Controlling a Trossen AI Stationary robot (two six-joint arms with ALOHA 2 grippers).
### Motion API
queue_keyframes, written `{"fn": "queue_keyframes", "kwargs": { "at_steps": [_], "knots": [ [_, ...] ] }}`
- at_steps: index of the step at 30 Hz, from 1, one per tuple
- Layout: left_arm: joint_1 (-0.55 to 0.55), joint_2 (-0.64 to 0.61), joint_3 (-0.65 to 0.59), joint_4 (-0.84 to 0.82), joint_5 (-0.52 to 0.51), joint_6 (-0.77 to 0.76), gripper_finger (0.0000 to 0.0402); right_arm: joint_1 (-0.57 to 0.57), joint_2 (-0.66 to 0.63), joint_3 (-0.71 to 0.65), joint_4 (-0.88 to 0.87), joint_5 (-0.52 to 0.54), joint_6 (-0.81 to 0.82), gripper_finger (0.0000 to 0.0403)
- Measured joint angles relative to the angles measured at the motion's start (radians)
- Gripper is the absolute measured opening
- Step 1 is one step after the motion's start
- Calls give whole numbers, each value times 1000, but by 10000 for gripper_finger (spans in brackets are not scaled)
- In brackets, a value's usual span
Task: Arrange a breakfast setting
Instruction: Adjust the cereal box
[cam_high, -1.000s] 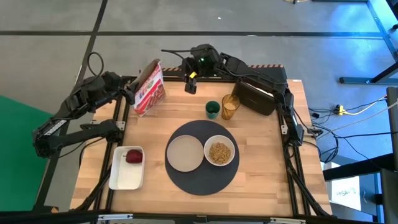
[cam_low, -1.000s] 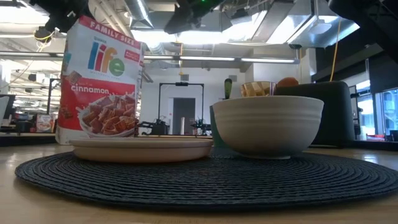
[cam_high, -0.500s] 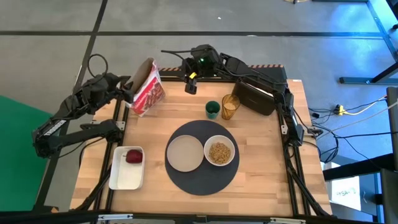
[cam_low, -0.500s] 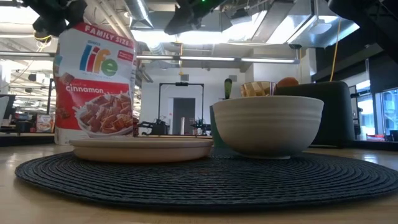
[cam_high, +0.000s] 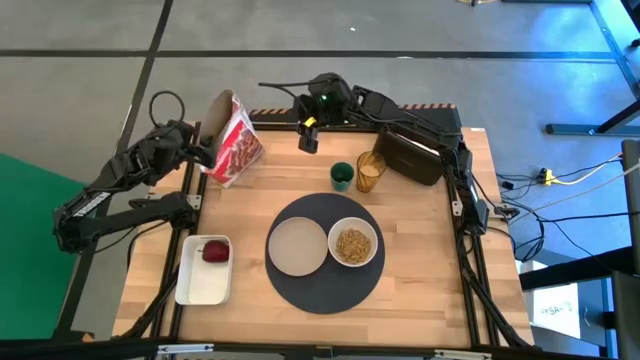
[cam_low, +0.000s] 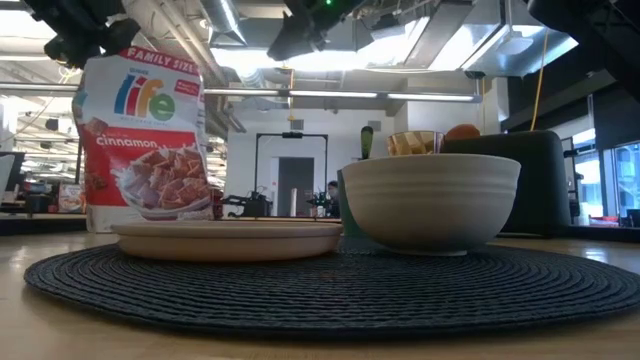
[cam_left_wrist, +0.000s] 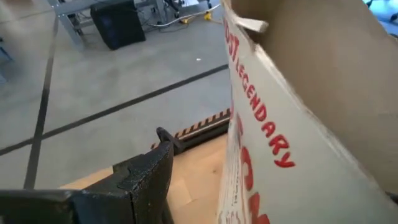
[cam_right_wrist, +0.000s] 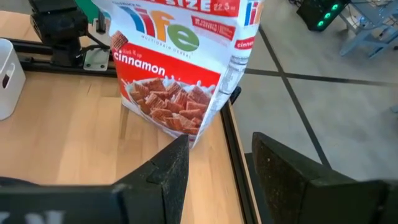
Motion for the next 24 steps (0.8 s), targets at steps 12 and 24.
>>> {"fn": "queue_keyframes", "kwargs": {
  "at_steps": [12,24],
  "knots": [
    [0,0,-1,159,2,6,253,0,0,0,-57,0,0,166],
    [0,-5,87,286,23,116,253,0,0,0,-68,0,0,166]
  ]
}}
